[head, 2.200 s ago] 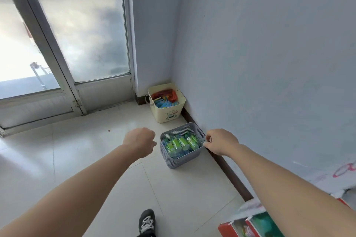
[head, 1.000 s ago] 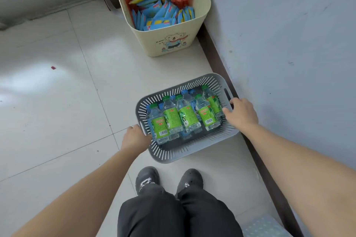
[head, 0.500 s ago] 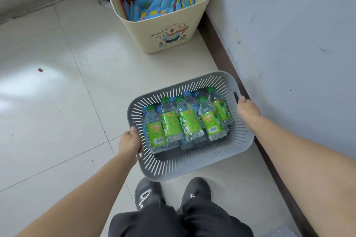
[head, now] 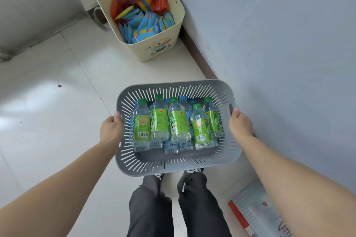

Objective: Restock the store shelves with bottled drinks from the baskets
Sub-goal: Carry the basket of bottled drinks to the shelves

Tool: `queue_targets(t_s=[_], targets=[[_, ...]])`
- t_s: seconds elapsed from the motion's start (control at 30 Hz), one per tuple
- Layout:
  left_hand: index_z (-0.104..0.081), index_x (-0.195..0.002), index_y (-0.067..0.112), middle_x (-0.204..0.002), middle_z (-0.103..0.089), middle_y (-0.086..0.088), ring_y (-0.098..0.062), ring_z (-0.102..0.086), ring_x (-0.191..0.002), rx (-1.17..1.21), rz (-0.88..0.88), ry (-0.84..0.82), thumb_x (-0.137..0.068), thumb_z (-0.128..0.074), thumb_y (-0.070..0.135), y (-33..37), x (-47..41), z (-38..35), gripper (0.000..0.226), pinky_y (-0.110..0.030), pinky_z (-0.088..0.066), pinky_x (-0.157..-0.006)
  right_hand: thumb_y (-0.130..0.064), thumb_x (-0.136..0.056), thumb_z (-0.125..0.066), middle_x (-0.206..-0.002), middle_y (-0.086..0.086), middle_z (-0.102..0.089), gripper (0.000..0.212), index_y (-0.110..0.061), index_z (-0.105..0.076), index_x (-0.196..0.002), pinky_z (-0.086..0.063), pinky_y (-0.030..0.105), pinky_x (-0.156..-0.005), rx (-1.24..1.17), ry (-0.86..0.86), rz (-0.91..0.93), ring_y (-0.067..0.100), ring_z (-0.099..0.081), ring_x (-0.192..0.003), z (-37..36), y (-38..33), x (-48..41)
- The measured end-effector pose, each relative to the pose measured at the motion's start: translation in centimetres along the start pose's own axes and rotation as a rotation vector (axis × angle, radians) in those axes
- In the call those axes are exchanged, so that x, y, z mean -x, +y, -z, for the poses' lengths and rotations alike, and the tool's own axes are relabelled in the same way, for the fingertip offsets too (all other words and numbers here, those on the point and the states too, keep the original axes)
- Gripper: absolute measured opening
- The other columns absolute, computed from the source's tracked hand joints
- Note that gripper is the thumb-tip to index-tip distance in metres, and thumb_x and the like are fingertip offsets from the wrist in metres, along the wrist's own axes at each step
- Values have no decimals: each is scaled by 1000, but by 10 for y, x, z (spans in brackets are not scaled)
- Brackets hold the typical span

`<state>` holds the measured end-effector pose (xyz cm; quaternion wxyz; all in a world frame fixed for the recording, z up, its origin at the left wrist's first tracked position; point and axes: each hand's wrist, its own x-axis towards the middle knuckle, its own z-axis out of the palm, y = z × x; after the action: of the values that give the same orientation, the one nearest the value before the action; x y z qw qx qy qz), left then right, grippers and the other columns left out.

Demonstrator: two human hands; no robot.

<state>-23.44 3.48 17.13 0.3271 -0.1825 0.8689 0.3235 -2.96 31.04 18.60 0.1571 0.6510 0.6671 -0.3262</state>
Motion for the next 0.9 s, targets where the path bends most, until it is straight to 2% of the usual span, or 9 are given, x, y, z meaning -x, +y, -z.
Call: queue_targets(t_s=[0.13, 0.33, 0.47, 0.53, 0.7, 0.8, 0.9], targets=[[-58, -86, 8, -76, -57, -12, -26, -47, -64, -40, -147, -19, -98, -33, 44, 33, 44, 39, 46, -38, -42, -67, -34, -105, -15, -127, 27, -56, 58, 4, -55, -123, -40, 42, -97, -71, 117, 21, 39, -52, -118, 44, 6, 63], [-60, -94, 7, -83, -62, -14, -32, -55, -75, -107, -344, -60, -99, -30, 45, 80, 107, 91, 48, -42, -47, -73, -37, -104, -15, -109, 23, -62, 60, 2, -60, -107, -42, 40, -87, -187, 289, 15, 36, -57, -104, 97, 25, 154], [-59, -87, 5, -72, -55, -12, -30, -51, -68, -103, -436, -102, -99, -32, 43, 96, 151, 121, 47, -39, -43, -67, -41, -103, -16, -86, 15, -58, 56, -5, -55, -84, -41, 38, -75, -279, 358, -3, 33, -59, -90, 121, 47, 211], [-58, -82, 6, -67, -51, -11, -27, -47, -65, -89, -454, -136, -98, -34, 43, 97, 173, 134, 47, -39, -42, -65, -41, -103, -18, -83, 14, -56, 54, -6, -52, -80, -38, 35, -72, -312, 387, -16, 32, -58, -88, 130, 63, 240], [-59, -84, 5, -69, -51, -11, -26, -47, -64, -93, -529, -196, -97, -36, 44, 84, 226, 162, 48, -37, -42, -65, -39, -104, -18, -88, 15, -56, 57, 0, -58, -89, -40, 35, -76, -349, 444, -47, 29, -54, -87, 144, 103, 324], [-59, -83, 6, -64, -46, -7, -23, -41, -56, -95, -561, -256, -98, -38, 41, 71, 260, 178, 43, -30, -36, -56, -41, -104, -16, -95, 19, -62, 63, 3, -62, -99, -46, 39, -84, -359, 473, -107, 33, -60, -94, 144, 132, 374], [-56, -75, 8, -60, -41, -7, -20, -35, -50, -113, -584, -341, -97, -40, 38, 50, 290, 191, 41, -26, -29, -51, -46, -103, -13, -98, 19, -64, 66, -1, -61, -93, -48, 40, -91, -370, 475, -178, 29, -60, -91, 137, 163, 428]])
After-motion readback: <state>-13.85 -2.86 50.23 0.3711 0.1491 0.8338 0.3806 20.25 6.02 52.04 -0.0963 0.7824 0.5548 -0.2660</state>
